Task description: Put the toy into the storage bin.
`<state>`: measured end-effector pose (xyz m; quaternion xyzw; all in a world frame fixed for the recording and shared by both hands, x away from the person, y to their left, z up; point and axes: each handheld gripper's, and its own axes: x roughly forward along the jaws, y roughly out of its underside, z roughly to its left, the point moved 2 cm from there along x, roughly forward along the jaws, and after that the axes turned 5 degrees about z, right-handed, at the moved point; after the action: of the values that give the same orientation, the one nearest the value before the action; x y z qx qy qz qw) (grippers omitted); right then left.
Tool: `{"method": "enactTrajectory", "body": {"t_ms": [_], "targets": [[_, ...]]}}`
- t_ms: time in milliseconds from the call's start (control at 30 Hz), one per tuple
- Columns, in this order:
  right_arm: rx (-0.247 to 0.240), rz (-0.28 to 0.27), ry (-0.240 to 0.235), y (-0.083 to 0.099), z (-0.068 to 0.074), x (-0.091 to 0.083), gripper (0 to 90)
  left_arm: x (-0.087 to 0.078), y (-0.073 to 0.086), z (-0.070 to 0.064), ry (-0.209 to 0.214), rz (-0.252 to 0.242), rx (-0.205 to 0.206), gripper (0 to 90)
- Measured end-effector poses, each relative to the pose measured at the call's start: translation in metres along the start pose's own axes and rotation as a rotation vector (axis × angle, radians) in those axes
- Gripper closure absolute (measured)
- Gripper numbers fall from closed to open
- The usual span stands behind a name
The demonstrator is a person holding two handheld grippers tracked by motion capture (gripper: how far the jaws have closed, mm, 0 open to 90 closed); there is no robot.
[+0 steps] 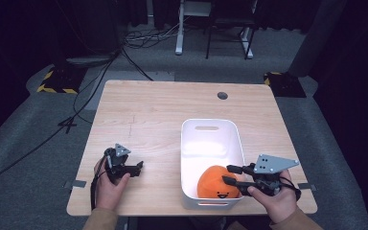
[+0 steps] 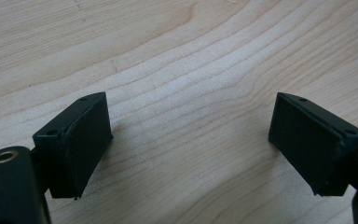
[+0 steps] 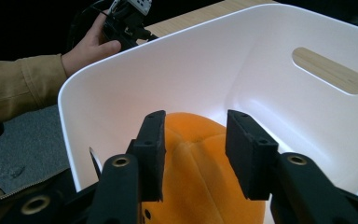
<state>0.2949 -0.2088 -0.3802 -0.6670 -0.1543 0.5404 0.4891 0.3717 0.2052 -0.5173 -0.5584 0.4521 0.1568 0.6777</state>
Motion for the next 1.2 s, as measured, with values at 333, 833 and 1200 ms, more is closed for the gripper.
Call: {"method": "enactTrajectory", "body": {"t_ms": [333,833,1200], "targets": [[0.001,-0.034,0.013,-0.007,-0.003,-0.01,49.6,0.0,0.0,0.0,0.0,-0.001,-0.001,13.4],[-0.007,-0.069,0.037,-0.023,-0.013,-0.026,37.1,0.0,0.0,0.0,-0.001,-0.002,-0.001,13.5],[0.03,-0.082,0.072,-0.027,-0.031,-0.035,35.1,0.0,0.0,0.0,-0.001,-0.005,-0.002,13.5]]}}
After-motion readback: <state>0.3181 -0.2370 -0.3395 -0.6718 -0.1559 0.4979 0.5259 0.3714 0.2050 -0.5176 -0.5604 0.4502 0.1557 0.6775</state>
